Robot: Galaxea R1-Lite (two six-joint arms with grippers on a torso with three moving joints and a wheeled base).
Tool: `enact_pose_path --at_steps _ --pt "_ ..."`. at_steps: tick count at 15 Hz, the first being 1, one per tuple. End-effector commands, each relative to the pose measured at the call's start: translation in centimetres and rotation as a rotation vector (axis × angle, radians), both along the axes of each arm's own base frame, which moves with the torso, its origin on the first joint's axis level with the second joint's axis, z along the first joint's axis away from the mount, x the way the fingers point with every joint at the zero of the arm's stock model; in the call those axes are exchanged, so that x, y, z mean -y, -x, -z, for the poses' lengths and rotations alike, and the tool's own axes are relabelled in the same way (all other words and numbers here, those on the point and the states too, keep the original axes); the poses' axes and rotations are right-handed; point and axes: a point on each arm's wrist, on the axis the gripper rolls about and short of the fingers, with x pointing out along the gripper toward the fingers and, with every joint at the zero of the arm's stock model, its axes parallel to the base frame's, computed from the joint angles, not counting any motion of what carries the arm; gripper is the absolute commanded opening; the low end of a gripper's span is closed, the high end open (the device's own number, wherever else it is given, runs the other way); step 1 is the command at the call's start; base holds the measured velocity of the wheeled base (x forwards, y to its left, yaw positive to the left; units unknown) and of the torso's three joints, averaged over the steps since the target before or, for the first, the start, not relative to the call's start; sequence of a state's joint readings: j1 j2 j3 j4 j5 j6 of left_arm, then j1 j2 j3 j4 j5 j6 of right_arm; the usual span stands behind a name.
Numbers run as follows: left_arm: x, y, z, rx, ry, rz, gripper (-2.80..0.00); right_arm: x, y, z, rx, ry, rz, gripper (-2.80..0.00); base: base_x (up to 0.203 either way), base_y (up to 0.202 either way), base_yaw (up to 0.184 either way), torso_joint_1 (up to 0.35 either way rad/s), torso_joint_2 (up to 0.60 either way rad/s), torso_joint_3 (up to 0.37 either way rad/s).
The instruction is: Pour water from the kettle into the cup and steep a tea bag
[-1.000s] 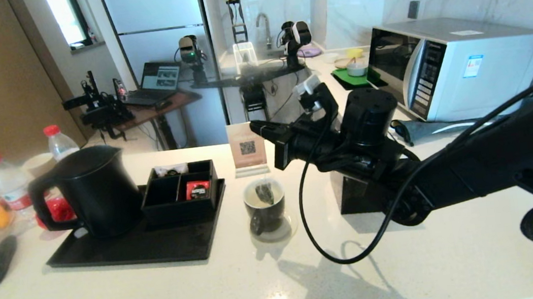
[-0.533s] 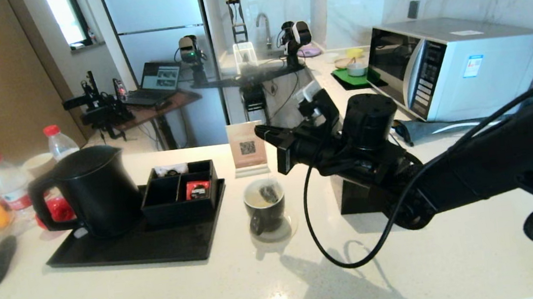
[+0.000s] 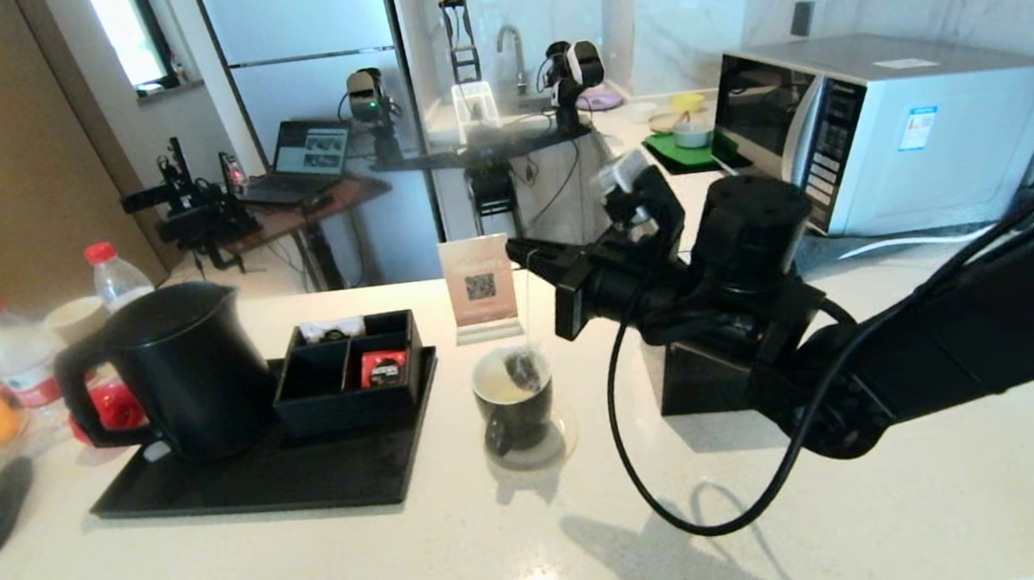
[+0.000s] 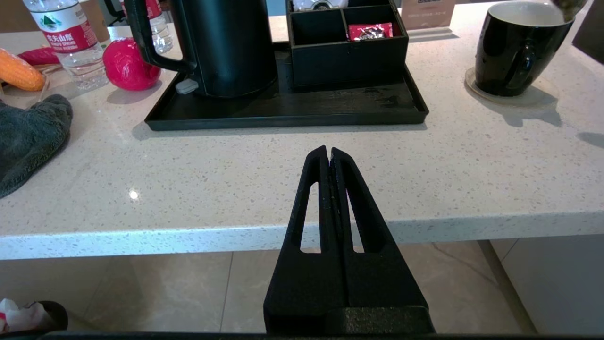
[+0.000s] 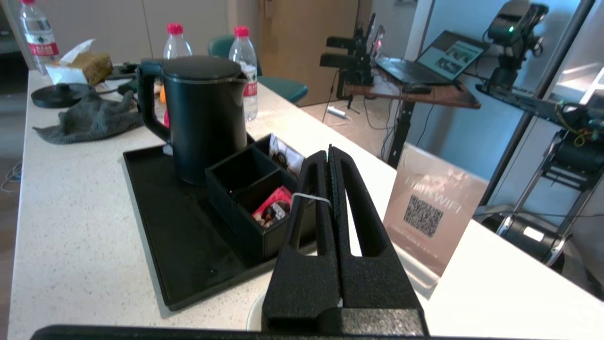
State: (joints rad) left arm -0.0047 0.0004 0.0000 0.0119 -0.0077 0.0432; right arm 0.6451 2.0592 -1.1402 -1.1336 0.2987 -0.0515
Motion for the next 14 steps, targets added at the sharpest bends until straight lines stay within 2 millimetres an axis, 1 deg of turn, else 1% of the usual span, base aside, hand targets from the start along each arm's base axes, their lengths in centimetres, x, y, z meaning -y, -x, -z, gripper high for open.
enact_pose_path --at_steps 1,4,7,10,12,14 --pt "0.0 0.0 0.0 0.000 0.000 0.000 -2.80 0.7 0.6 -1.8 0.038 -0.027 0.004 -2.80 0.000 0.000 0.000 0.000 0.00 0.000" --pt "0.0 0.0 0.0 0.000 0.000 0.000 -2.80 2.0 0.9 -3.7 0.060 -0.042 0.026 -2.80 0.000 0.000 0.000 0.000 0.00 0.000" --pt "0.0 0.0 0.0 0.000 0.000 0.000 -2.80 4.1 0.9 -6.0 0.084 -0.056 0.072 -2.80 0.000 0.000 0.000 0.000 0.00 0.000" --pt "0.0 0.0 0.0 0.000 0.000 0.000 -2.80 7.1 0.1 -8.2 0.102 -0.061 0.153 -2.80 0.000 0.000 0.000 0.000 0.00 0.000" --pt "0.0 0.0 0.0 0.000 0.000 0.000 -2.80 9.4 -0.8 -8.7 0.107 -0.049 0.221 -2.80 0.000 0.000 0.000 0.000 0.00 0.000" --pt "0.0 0.0 0.0 0.000 0.000 0.000 -2.80 11.4 -1.4 -8.9 0.099 -0.038 0.278 -2.80 0.000 0.000 0.000 0.000 0.00 0.000"
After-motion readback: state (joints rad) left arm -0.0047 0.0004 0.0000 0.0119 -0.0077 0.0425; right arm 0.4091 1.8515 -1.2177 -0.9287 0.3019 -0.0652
